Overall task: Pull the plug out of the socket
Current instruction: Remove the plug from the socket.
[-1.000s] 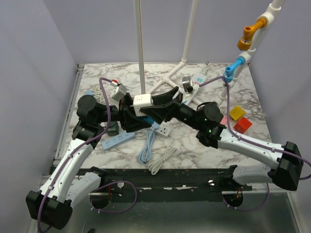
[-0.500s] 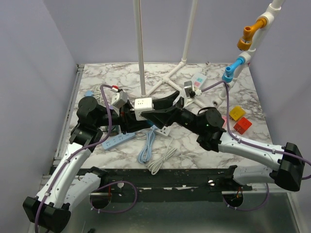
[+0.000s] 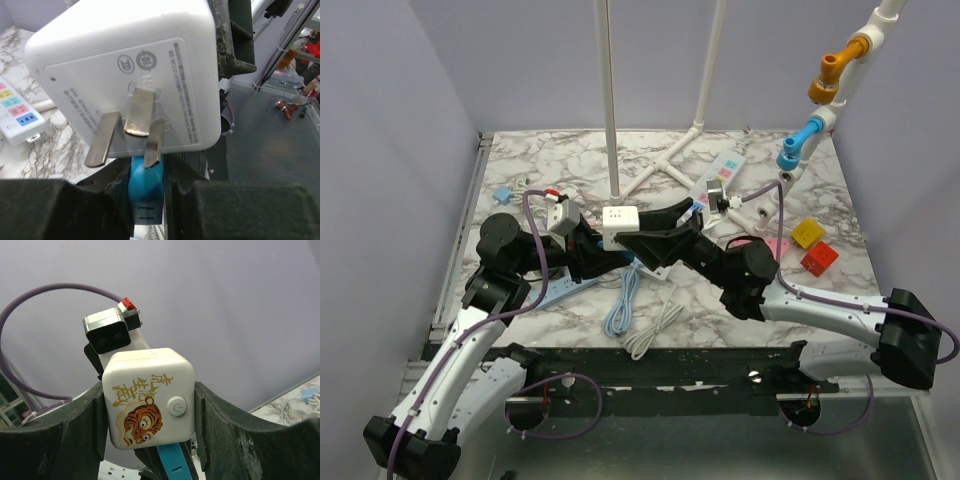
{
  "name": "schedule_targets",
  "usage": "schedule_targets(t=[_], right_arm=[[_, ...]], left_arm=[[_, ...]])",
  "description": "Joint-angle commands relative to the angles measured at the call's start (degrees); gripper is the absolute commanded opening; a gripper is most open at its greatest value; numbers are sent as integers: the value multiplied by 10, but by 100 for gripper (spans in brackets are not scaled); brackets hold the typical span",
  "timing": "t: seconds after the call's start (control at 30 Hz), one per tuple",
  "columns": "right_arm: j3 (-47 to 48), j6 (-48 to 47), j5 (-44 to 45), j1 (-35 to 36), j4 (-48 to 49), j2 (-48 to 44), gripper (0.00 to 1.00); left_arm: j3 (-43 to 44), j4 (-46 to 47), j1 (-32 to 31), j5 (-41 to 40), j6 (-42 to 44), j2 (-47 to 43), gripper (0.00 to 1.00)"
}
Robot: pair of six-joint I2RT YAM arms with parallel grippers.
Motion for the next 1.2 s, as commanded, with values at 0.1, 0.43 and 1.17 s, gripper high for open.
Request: schedule_targets(t=[0.1,0.43,1.17], right_arm=[[9,9,125,-14,204,-24,1],[36,-49,131,-15,128,-68,1],[50,-37,134,-15,164,-61,1]], left_arm=[[-48,9,-3,-35,2,-30,0],[-92,-59,-23,-49,71,-48,0],[-152,9,-46,-56,24,-61,0]])
